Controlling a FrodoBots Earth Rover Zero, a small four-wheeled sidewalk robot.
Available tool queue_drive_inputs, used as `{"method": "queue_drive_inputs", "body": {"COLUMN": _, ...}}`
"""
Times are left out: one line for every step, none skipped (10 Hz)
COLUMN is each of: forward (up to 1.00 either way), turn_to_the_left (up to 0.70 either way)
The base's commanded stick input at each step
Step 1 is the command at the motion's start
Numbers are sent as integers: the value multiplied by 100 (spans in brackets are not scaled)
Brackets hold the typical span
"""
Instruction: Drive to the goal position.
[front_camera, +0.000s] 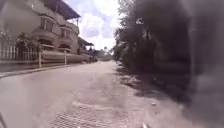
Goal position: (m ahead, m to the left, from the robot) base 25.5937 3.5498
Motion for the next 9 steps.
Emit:
{"method": "queue_drive_inputs", "body": {"forward": 70, "turn_to_the_left": -19}}
{"method": "queue_drive_inputs", "body": {"forward": 70, "turn_to_the_left": 0}}
{"method": "queue_drive_inputs", "body": {"forward": 70, "turn_to_the_left": 0}}
{"method": "queue_drive_inputs", "body": {"forward": 70, "turn_to_the_left": 0}}
{"method": "queue_drive_inputs", "body": {"forward": 70, "turn_to_the_left": 0}}
{"method": "queue_drive_inputs", "body": {"forward": 70, "turn_to_the_left": 0}}
{"method": "queue_drive_inputs", "body": {"forward": 70, "turn_to_the_left": 0}}
{"method": "queue_drive_inputs", "body": {"forward": 70, "turn_to_the_left": 0}}
{"method": "queue_drive_inputs", "body": {"forward": 70, "turn_to_the_left": 0}}
